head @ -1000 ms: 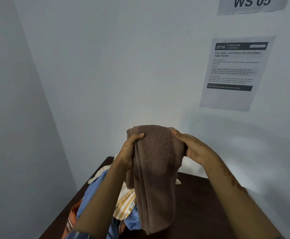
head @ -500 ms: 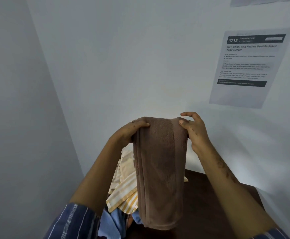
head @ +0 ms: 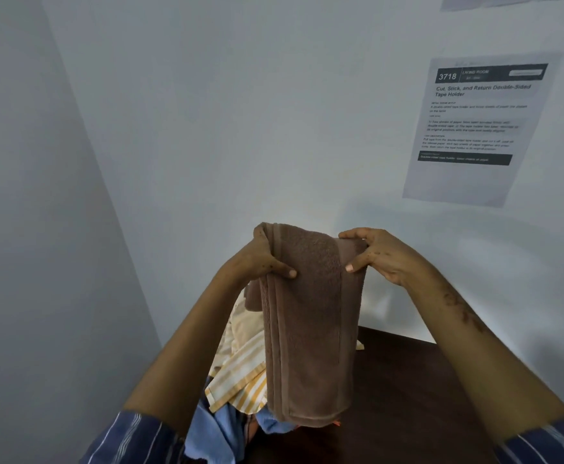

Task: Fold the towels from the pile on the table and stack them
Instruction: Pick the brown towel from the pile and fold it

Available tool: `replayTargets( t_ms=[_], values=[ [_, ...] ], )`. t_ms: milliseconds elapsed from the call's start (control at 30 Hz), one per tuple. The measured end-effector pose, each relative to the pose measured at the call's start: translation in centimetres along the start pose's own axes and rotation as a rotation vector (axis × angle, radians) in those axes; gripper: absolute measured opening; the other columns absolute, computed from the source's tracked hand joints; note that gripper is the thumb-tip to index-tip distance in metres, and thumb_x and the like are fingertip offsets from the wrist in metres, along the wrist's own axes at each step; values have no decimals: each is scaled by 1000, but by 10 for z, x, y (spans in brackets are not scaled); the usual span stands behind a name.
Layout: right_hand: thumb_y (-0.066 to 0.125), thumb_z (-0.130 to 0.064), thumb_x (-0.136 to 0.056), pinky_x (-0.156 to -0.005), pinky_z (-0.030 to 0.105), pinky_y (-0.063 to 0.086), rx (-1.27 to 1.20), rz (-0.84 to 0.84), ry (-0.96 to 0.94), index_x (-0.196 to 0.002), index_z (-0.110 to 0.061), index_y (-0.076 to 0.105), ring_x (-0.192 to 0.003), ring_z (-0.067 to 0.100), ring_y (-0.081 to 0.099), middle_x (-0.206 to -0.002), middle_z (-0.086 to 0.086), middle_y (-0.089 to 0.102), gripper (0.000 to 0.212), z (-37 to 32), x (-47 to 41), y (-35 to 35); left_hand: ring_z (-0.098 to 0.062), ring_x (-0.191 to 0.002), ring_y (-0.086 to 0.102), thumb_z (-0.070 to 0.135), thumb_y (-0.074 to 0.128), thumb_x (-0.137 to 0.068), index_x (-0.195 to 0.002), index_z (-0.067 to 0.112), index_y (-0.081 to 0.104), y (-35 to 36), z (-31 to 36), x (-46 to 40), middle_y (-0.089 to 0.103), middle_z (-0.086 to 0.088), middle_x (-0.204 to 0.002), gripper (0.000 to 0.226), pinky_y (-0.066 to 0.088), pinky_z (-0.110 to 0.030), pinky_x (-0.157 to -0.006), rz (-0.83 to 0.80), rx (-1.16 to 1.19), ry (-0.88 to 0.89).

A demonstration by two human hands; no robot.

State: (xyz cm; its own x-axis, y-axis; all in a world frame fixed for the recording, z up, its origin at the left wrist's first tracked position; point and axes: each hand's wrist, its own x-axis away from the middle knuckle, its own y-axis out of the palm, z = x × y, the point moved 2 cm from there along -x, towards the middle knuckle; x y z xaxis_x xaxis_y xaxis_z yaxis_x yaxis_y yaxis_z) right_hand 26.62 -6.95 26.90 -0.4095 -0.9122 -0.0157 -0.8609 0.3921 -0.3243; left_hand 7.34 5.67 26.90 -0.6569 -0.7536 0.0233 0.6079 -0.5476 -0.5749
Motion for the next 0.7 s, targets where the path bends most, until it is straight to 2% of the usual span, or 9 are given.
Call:
replayTargets(
  t_ms=[67, 133, 233, 333, 433, 500, 567, 633, 700],
  values=[
    [74, 18, -59, -101, 33, 43, 66, 42, 19, -115, -10, 64, -120, 27, 48, -114, 9, 57, 63, -1, -2, 1, -35, -137, 30, 10, 83, -66, -149, 10, -7, -2, 2, 0, 26, -15, -150, 123, 35, -39, -106, 36, -55, -9],
    [77, 13, -58, -93, 30, 44, 119, 102, 32, -109, -10, 67, -117, 27, 49, -115, 10, 57, 57, -3, -2, 2, -36, -139, 28, 10, 84, -65, -151, 15, -6, -4, 3, -1, 20, -17, -154, 124, 32, -42, -108, 93, -13, -13],
    [78, 10, -59, -76, 22, 43, 136, 204, 11, -108, -9, 67, -111, 23, 49, -115, 11, 55, 53, -7, -1, 2, -34, -131, 37, 18, 85, -66, -147, 20, 26, -4, 8, 1, 22, -15, -149, 99, 39, -39, -103, 178, -18, -1],
    [74, 11, -63, -63, 17, 39, 56, 275, -46, -104, -9, 67, -105, 20, 48, -115, 13, 53, 47, -7, -1, 1, -22, -116, 44, 21, 83, -68, -130, 19, 48, -6, 11, 2, 23, -9, -144, 72, 41, -25, -87, 224, 28, 78],
    [73, 9, -66, -66, 13, 41, 30, 303, -148, -101, -11, 68, -111, 22, 51, -122, 12, 55, 41, -5, -1, 0, -22, -127, 37, 18, 83, -68, -124, 18, 56, -2, 12, 6, 23, -6, -148, 62, 39, -22, -90, 170, -66, 222],
    [76, 5, -67, -77, 15, 45, 96, 262, -163, -107, -17, 66, -118, 23, 47, -133, 9, 47, 48, -1, 1, 3, -25, -134, 30, 15, 82, -69, -127, 17, 54, 5, 9, 9, 19, -5, -151, 64, 35, -24, -97, 145, -171, 281],
    [78, 3, -67, -87, 20, 44, 319, 221, -162, -122, -18, 60, -130, 27, 37, -146, 8, 30, 63, 3, 4, 11, -25, -135, 31, 12, 80, -71, -130, 16, 53, 11, 6, 9, 18, -4, -152, 64, 33, -22, -97, 154, -259, 319],
    [75, 7, -70, -78, 21, 50, 557, 216, -165, -132, -15, 53, -133, 29, 32, -152, 7, 17, 69, 8, 6, 23, -24, -133, 34, 10, 78, -72, -129, 15, 54, 13, 1, 9, 23, -4, -150, 62, 32, -20, -96, 183, -322, 323],
    [71, 7, -74, -82, 26, 52, 722, 214, -185, -130, -12, 55, -129, 30, 38, -147, 10, 29, 61, 12, 5, 32, -21, -127, 39, 9, 77, -72, -127, 14, 56, 14, -4, 8, 36, -5, -142, 59, 30, -17, -94, 200, -386, 317]
  ],
)
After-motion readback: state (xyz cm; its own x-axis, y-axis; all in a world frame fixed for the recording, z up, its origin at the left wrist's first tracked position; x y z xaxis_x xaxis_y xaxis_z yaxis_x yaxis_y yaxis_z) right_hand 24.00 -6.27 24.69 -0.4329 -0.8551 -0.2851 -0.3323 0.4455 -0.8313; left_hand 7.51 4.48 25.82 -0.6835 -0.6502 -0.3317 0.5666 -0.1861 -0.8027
